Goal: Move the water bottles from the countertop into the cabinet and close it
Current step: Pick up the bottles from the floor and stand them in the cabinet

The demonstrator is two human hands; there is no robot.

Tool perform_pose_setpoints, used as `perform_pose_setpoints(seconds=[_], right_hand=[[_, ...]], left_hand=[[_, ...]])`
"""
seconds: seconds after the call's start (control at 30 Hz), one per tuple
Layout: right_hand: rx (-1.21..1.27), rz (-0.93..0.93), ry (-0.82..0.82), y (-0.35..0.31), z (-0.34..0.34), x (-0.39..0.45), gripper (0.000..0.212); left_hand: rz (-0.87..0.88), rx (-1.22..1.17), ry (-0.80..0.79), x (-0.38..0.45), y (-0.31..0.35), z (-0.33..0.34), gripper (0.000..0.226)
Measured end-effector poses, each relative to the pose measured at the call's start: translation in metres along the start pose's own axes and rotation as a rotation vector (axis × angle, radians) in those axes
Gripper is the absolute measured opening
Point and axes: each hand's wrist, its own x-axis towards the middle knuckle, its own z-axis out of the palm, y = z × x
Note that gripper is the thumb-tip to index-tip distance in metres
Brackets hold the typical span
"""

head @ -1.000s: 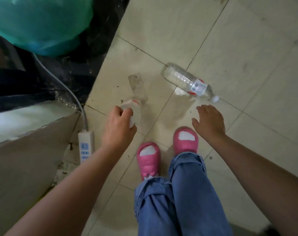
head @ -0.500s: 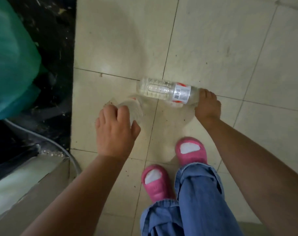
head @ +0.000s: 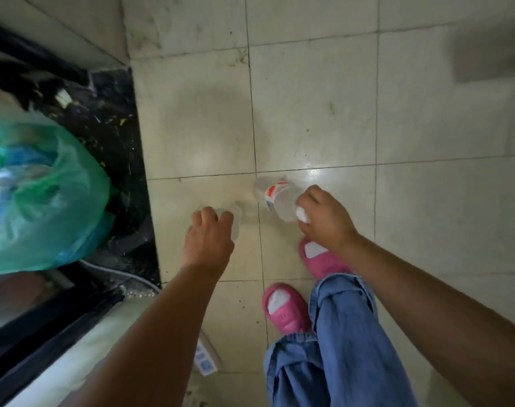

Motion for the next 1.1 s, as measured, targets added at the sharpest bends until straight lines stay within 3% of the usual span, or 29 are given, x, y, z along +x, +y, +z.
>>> perform_pose_setpoints(seconds=[0.17,0.27,0.4,0.47,0.53,0.57,0.8,0.97,1.1], right_hand=[[-0.180,0.023,-0.102,0.017,-0.084,-0.069,0.057],[-0.248,0.109,-0.025,0.051,-0.155,-0.119,0.050],[-0.299,0.277,0.081,0.085,-0.240,-0.181,0.043],[-0.305,0.401,0.176,0.103,-0.270,-0.214,0.042],[-0.280,0.527,0.298,0.122,-0.295,-0.247,0.042],[-0.240,0.583,0.359,0.131,-0.307,-0.262,0.042],[0.075,0.920,0.749,0.195,-0.371,-0.333,0.044],[0.291,1.308,0.854,0.257,-0.392,-0.373,0.040],[0.360,1.492,0.890,0.304,-0.367,-0.398,0.040]], left_hand=[[0.178,0.309,0.035,-0.043,0.058,-0.067,0.040],[0.258,0.387,0.048,-0.066,0.110,-0.118,0.041],[0.458,0.448,0.189,-0.094,0.204,-0.191,0.049],[0.520,0.545,0.182,-0.107,0.255,-0.217,0.056],[0.613,0.584,0.298,-0.122,0.307,-0.241,0.060],[0.636,0.608,0.241,-0.132,0.334,-0.253,0.058],[0.915,0.521,0.193,-0.158,0.495,-0.277,0.046],[1.119,0.476,0.096,-0.161,0.585,-0.256,0.042],[1.203,0.450,0.022,-0.146,0.646,-0.218,0.039]])
